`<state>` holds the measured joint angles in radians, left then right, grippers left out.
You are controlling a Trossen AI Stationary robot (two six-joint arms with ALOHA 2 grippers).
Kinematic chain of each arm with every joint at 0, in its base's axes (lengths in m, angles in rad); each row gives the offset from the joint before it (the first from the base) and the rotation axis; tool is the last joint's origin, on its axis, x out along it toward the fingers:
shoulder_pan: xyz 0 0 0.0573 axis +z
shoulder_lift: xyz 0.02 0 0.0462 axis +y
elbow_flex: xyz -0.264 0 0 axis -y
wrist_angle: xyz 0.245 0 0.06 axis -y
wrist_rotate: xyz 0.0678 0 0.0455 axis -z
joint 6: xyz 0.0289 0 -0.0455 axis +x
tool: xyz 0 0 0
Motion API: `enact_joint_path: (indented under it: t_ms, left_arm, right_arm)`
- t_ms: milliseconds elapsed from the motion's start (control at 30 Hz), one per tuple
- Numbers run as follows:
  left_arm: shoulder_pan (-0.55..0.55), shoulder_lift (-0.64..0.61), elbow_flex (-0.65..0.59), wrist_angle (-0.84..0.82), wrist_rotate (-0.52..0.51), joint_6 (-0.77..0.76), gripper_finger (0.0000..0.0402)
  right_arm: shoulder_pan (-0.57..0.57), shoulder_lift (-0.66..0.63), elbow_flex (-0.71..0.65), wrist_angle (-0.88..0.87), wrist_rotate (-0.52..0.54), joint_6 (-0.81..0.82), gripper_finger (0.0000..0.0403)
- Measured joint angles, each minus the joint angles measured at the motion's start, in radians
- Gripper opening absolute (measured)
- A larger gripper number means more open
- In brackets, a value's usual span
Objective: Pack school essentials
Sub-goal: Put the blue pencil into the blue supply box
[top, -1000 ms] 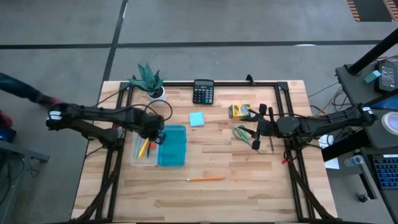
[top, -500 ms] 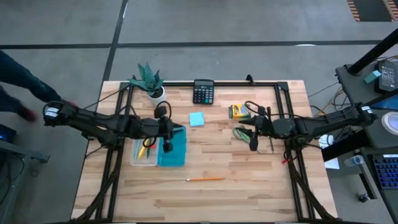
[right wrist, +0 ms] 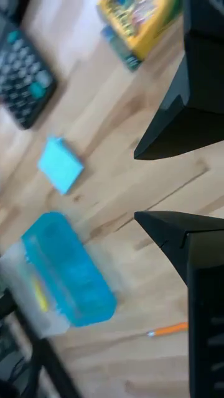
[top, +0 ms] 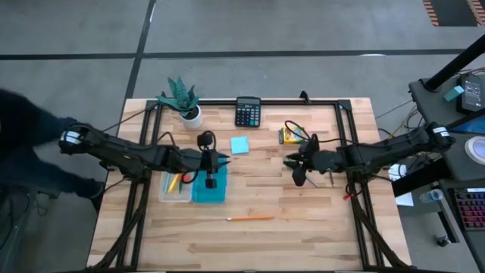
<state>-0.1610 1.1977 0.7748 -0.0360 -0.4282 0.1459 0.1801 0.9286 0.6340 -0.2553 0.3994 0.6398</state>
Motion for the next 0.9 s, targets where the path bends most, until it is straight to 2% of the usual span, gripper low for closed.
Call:
enact_joint_path:
  t_ms: [233,500,667,767,900]
  left_arm:
    - [0.012,0.001,-0.035,0.095,0.000,0.051,0.0052]
    - [0.027,-0.005,-0.042,0.299,-0.036,0.251,0.0052]
    - [0.029,-0.005,-0.044,0.375,-0.080,0.334,0.0052]
    - [0.033,-0.005,-0.047,0.368,-0.083,0.335,0.0052]
    - [0.032,-0.005,-0.077,0.364,-0.084,0.320,0.0052]
  right_arm:
    - [-0.071,0.103,0.165,-0.397,-0.060,0.135,0.0132]
    - [-0.303,0.235,0.285,-0.798,-0.171,0.112,0.0132]
    - [-0.445,0.293,0.289,-0.883,-0.222,0.045,0.0132]
    - [-0.513,0.326,0.279,-0.907,-0.267,0.022,0.0132]
    - [-0.580,0.385,0.274,-0.987,-0.269,0.021,0.0132]
